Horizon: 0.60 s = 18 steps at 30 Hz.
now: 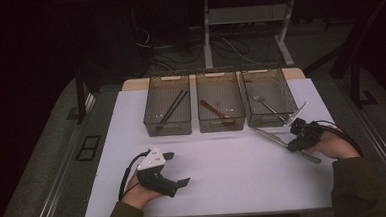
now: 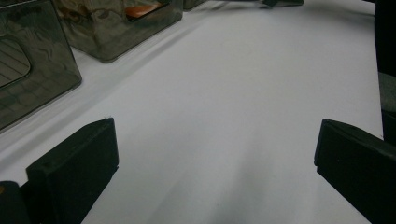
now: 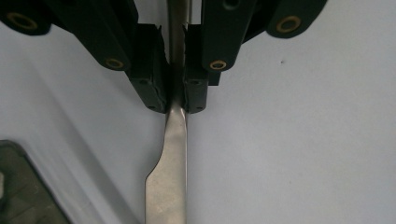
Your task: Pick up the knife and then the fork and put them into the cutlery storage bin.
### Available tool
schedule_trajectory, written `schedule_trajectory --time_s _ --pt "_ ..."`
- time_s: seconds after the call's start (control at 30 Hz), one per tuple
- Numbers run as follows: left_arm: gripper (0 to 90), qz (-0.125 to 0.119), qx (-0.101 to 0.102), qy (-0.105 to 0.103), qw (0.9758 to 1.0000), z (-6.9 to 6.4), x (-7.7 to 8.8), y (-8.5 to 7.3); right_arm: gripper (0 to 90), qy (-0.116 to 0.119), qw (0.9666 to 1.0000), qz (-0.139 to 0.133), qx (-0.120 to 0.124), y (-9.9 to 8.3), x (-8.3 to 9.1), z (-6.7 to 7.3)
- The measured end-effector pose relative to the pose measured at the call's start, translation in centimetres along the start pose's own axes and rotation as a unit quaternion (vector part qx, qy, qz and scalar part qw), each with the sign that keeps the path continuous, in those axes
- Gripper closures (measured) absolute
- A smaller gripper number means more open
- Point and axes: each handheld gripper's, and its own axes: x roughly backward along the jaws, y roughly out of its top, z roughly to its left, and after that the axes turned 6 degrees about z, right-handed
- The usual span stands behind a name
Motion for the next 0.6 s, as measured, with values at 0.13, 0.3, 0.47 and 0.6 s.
schedule_trajectory --time_s 0.13,0.3,0.47,0.6 --pt "0.0 0.002 -0.002 0.001 1.0000 0.0 0.1 0.0 79.9 0.006 0.9998 -0.021 -0.003 -0.5 0.4 0.1" --pt "0.0 0.002 -0.003 0.002 1.0000 0.0 0.1 0.0 79.9 0.016 0.9989 -0.044 -0.004 -1.3 0.7 0.2" --pt "0.0 0.002 -0.004 0.004 1.0000 0.0 0.2 0.0 79.9 0.031 0.9953 -0.089 -0.023 -2.0 1.4 0.0" --pt "0.0 0.001 -0.002 0.004 1.0000 0.0 0.2 0.0 79.9 0.038 0.9923 -0.113 -0.034 -2.5 1.8 -0.1"
